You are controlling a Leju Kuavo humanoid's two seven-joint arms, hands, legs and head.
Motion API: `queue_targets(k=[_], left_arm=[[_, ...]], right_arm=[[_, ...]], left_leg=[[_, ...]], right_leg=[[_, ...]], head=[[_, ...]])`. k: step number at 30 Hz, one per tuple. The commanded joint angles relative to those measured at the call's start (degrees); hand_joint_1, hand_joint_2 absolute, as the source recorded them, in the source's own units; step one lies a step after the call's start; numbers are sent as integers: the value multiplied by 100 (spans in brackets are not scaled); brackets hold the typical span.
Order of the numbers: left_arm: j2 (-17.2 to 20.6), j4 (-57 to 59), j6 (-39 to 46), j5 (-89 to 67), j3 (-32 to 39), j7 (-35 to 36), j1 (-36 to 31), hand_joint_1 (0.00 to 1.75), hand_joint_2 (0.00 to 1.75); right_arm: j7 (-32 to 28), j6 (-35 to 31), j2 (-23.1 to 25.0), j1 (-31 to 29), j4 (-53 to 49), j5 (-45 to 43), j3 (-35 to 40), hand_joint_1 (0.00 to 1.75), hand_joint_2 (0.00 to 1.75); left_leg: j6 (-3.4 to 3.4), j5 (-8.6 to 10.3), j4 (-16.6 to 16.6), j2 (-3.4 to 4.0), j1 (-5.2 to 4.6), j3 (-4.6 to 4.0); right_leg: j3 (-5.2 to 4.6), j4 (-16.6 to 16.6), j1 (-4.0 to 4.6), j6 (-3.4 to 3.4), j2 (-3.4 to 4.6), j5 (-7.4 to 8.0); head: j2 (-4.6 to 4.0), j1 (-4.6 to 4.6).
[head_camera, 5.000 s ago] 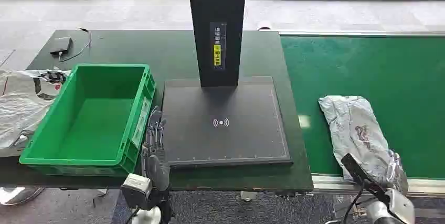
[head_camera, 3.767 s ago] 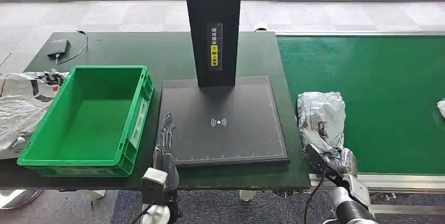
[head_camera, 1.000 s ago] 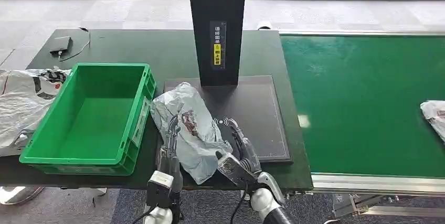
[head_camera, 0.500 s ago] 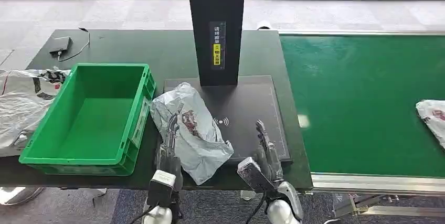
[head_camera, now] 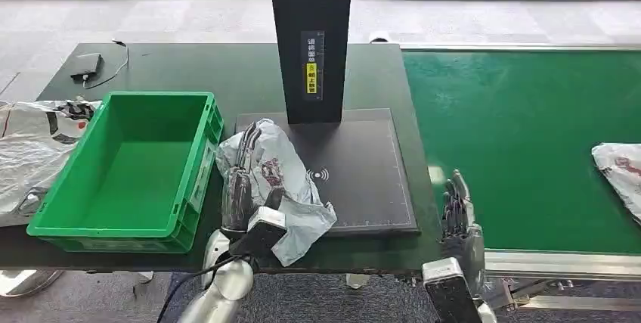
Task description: Moved the parcel from conveyor to table for the left to box.
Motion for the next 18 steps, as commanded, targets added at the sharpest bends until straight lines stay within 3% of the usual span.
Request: queue_targets(k=[1,3,5,9,13,15,18], left_arm=[[-73,1013,1513,-1967,689,964,-607,0,175],[13,1082,1810,-3445,1171,1586,-453,0,175],[72,1383,1810,-4455,1410,2207,-432,0,175],[207,2424,1300,-5220,1471,2881,-596,0,175],[204,2440,1318,-5234,1465,2905,-589,0,175],[188,2451,739,-5563,1409,3121,-563,0,175],[145,2606,577,-5720,1378,3139,-551,0,175]], right_arm=[[-205,-1156,-727,548,-696,-776,270,0,0],[-731,-1237,-1311,645,-438,-1469,702,0,0],[-858,-1275,-1401,736,-430,-1432,803,0,0],[-800,-1066,-1288,670,-616,-1417,583,0,0],[-790,-1016,-1267,669,-636,-1422,543,0,0],[-886,-619,-1117,672,-674,-1610,272,0,0],[-1006,-234,-941,643,-677,-1807,-17,0,0]], left_leg=[[-1,2,-4,-15,2,2],[0,0,-17,-5,8,21],[-1,-2,-21,14,4,28],[1,-3,-21,9,0,26],[0,-3,-14,2,1,13],[1,-4,-12,5,3,11],[2,-5,-6,2,3,10]], right_leg=[[8,-5,3,-4,-14,-2],[30,-25,8,-4,-3,3],[29,-24,5,-5,16,4],[31,-20,0,-5,11,-1],[16,-12,2,-7,4,-2],[16,-13,4,-6,6,-2],[16,-7,4,-3,3,-4]], head=[[0,0],[0,0],[0,0],[0,0],[-2,2],[0,0],[0,0]])
